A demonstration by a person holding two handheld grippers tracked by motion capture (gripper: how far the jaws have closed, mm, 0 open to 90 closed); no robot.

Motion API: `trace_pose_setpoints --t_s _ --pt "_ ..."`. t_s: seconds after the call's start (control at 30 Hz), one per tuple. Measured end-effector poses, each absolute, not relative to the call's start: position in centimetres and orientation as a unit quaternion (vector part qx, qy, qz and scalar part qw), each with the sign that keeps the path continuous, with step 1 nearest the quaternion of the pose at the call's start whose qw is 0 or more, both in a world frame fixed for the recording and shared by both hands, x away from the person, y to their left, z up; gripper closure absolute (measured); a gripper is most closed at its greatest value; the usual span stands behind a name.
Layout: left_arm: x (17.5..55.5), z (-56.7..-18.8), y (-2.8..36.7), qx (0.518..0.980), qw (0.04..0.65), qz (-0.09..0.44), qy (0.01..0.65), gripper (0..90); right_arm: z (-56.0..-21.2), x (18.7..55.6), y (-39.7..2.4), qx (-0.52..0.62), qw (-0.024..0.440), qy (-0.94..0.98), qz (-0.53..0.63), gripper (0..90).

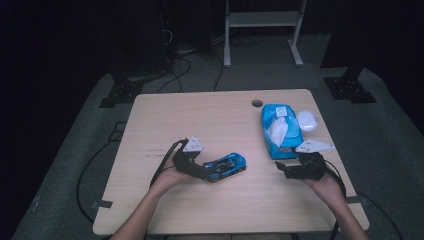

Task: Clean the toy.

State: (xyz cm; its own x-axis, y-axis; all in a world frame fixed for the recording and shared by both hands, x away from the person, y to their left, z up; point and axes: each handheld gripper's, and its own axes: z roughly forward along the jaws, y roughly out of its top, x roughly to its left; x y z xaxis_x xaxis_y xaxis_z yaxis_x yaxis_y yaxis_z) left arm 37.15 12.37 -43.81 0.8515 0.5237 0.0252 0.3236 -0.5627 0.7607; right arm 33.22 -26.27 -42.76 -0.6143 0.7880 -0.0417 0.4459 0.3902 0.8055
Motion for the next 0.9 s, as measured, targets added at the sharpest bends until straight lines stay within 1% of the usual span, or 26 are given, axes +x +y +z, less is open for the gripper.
trace_pose_setpoints --t_s 0.03,0.13,0.27,0.53,0.63,0.83,0.87,0.9 --pt "37.1 -43.8 12.4 0.871 0.408 0.127 0.244 8.7 -42.5 33.6 -26.1 0.380 0.216 0.807 0.398 17.3" --pt "37.0 -43.4 12.5 0.871 0.408 0.133 0.237 8.7 -41.8 34.8 -25.5 0.375 0.212 0.813 0.392 17.3" --pt "37.0 -43.2 12.6 0.858 0.428 0.144 0.243 8.7 -40.7 36.4 -24.6 0.365 0.215 0.820 0.385 17.3" --pt "37.2 -43.6 13.1 0.863 0.418 0.146 0.244 8.7 -39.1 39.6 -23.9 0.354 0.224 0.825 0.380 17.3" --pt "37.2 -43.6 12.9 0.861 0.420 0.150 0.244 8.7 -38.9 41.1 -24.1 0.366 0.226 0.824 0.369 17.3" --pt "37.1 -43.8 12.6 0.866 0.416 0.149 0.235 8.7 -39.2 43.0 -24.8 0.386 0.237 0.820 0.350 17.7" --pt "37.1 -43.9 12.5 0.867 0.414 0.149 0.234 8.7 -39.4 43.2 -24.9 0.393 0.234 0.820 0.345 19.2" --pt "37.1 -43.9 12.5 0.867 0.414 0.150 0.232 8.7 -39.7 43.5 -24.9 0.397 0.234 0.820 0.339 22.5"
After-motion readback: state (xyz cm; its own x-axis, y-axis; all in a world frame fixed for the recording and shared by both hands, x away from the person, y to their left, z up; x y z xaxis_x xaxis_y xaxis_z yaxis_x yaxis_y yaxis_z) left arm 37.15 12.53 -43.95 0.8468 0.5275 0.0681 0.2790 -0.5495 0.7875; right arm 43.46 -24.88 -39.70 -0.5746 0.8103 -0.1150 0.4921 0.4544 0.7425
